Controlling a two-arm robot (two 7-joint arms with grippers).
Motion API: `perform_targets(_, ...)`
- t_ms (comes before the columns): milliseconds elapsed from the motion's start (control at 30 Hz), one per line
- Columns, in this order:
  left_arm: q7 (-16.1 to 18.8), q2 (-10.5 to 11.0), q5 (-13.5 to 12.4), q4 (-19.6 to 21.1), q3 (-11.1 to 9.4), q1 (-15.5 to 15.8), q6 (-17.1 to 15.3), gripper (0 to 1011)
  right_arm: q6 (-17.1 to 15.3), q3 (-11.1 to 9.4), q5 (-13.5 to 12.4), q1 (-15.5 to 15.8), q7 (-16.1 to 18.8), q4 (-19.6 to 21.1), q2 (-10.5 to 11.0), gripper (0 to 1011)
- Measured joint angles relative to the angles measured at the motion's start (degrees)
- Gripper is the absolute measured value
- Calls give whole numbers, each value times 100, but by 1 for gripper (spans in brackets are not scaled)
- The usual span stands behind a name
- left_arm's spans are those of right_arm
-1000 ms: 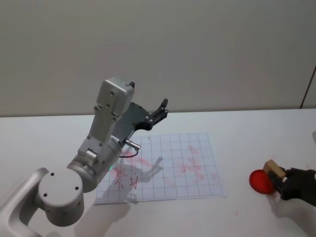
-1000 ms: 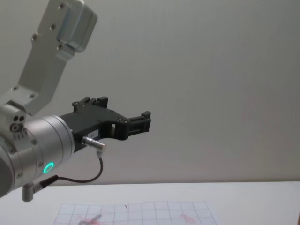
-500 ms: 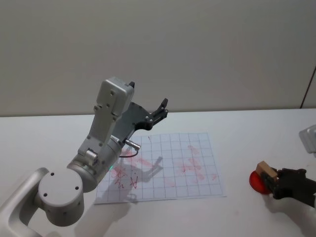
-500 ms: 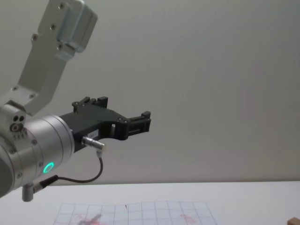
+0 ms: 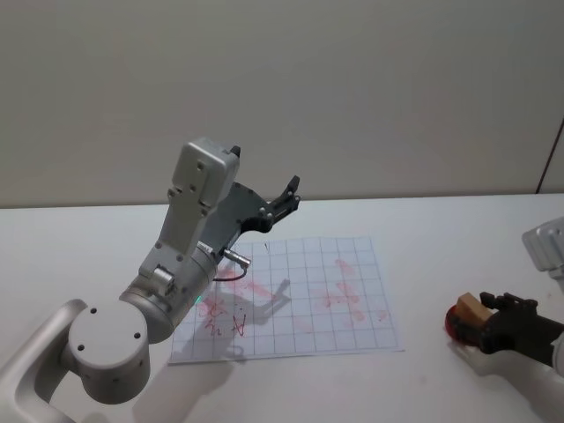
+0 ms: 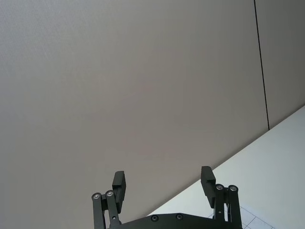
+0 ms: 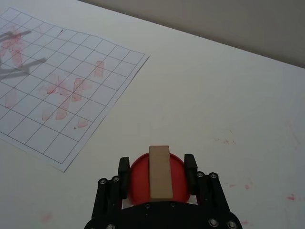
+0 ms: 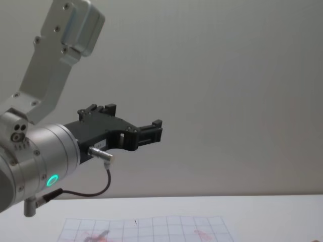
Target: Use the one hand to pick up the stamp and affix it onto the A4 paper.
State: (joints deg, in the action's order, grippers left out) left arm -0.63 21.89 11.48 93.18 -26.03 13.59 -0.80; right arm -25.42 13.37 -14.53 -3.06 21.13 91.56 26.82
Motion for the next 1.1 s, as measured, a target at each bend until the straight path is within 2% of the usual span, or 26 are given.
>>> perform_targets(33,0,0,0,0,0,0,0,1001,-2,4,11,-9,6,-12,-5,652)
perform_targets(67,0,0,0,0,0,0,0,1001,-3,7,15,-14,9,-17,-8,721)
perform_targets(167,0,0,0,0,0,0,0,1001,-3,8,17,-17,10,-20,-11,791)
perform_targets(300,0,0,0,0,0,0,0,1001,36,8,18,-12,-16,-9,-25,936)
perform_targets(400,0,0,0,0,0,0,0,1001,137,8,15,5,-94,36,-58,997)
perform_targets(633,0,0,0,0,0,0,0,1001,569,-2,-30,81,-415,221,-191,1001)
perform_targets(1067,0,0,0,0,0,0,0,1001,1613,-29,-125,263,-1184,659,-519,1001)
perform_targets(1100,0,0,0,0,0,0,0,1001,1613,-29,-125,263,-1184,659,-519,1001)
